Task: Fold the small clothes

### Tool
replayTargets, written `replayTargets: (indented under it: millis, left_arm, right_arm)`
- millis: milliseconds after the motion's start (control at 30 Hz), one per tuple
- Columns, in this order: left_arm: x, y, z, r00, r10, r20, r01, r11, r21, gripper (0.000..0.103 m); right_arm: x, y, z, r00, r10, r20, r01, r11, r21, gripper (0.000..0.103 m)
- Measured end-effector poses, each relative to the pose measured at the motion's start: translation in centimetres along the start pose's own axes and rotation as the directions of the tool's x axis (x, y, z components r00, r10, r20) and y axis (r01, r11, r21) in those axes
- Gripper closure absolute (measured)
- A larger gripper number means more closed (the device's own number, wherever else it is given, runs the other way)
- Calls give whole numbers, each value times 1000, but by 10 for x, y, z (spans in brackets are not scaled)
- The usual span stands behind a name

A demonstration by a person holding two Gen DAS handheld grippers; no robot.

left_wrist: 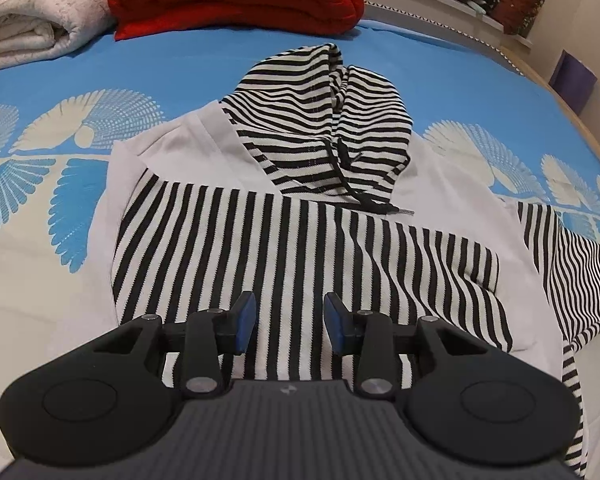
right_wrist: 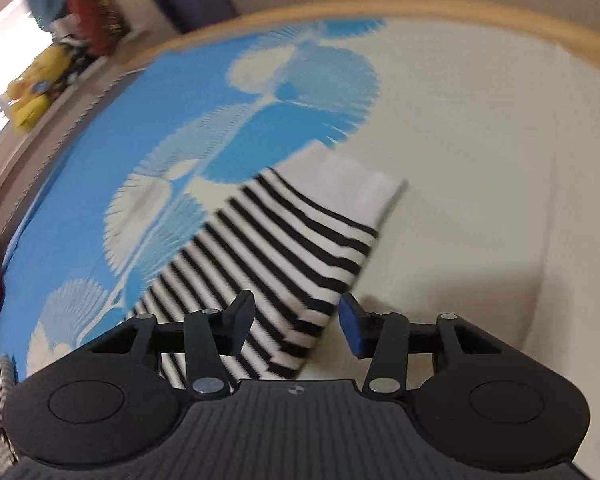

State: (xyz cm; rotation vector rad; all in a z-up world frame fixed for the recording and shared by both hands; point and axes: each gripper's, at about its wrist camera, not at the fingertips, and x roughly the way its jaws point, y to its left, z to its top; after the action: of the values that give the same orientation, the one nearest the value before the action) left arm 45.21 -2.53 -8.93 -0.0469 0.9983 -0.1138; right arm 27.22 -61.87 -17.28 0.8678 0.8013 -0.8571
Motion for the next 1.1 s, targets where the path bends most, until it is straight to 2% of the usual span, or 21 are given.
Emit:
replayTargets:
  millis: [100, 200, 233, 267, 333, 433, 600, 733, 800, 867, 900, 967, 1000, 1033, 1067, 1100]
  left_arm:
    - [1, 3, 2, 1000, -3, -1, 3, 1000, -19, 62]
    - [2, 4, 3, 1000, -5, -2, 5, 1000, -26, 61]
    - [2, 4, 3, 1000, -6, -3, 6, 1000, -28, 61]
    - [2, 4, 3, 1000, -7, -4, 7, 1000, -28, 61]
    - [2, 4, 3, 1000, -8, -3, 8, 1000, -26, 61]
    - [2, 5, 3, 1000, -4, -8, 4, 1000, -17, 61]
    - [1, 7, 3, 1000, -5, -6, 5, 1000, -27, 61]
    - [-2, 10, 3, 1000, -6, -3, 6, 999, -35, 61]
    - [-3, 13, 3, 1000, -4, 0, 4, 999, -46, 61]
    - [-5, 18, 3, 1000, -2, 1, 2, 998, -61, 61]
    - [-6, 22, 4, 1000, -1, 2, 1, 998, -70, 61]
    - [-9, 29, 5, 1000, 7, 9, -6, 996, -89, 61]
    - [-10, 34, 6, 1000, 12, 12, -11, 995, -100, 62]
    - [-11, 39, 7, 1000, 16, 14, -14, 993, -114, 61]
    - [-11, 44, 8, 1000, 19, 14, -17, 992, -128, 61]
    - [-12, 49, 9, 1000, 22, 14, -20, 990, -141, 61]
  right_arm:
    - [11, -4, -2, 1000, -2, -27, 3, 999, 42, 59]
    - [15, 0, -4, 1000, -1, -11, 1, 999, 44, 61]
    - [16, 2, -4, 1000, 4, -11, -3, 999, 38, 69]
    - [17, 3, -4, 1000, 2, -13, -2, 999, 35, 82]
    - [17, 4, -5, 999, -37, 3, 37, 999, 35, 95]
    - [9, 8, -6, 997, -63, 37, 61, 997, 52, 97]
    - [-16, 36, -9, 987, -47, 151, 54, 998, -45, 98]
    - [-49, 79, -22, 965, 35, 262, 16, 982, -188, 98]
    - [-71, 113, -41, 942, 122, 313, -16, 947, -319, 99]
    - [-99, 152, -75, 906, 277, 318, -92, 866, -492, 99]
    - [-114, 174, -99, 882, 380, 277, -153, 790, -594, 99]
    - [-142, 207, -149, 812, 572, 113, -296, 572, -765, 99]
    - [-153, 220, -178, 768, 640, -17, -375, 428, -822, 98]
    - [-160, 230, -204, 732, 664, -149, -437, 291, -851, 97]
    - [-166, 237, -231, 705, 649, -284, -490, 156, -858, 92]
    - [-168, 240, -251, 702, 615, -359, -514, 89, -853, 86]
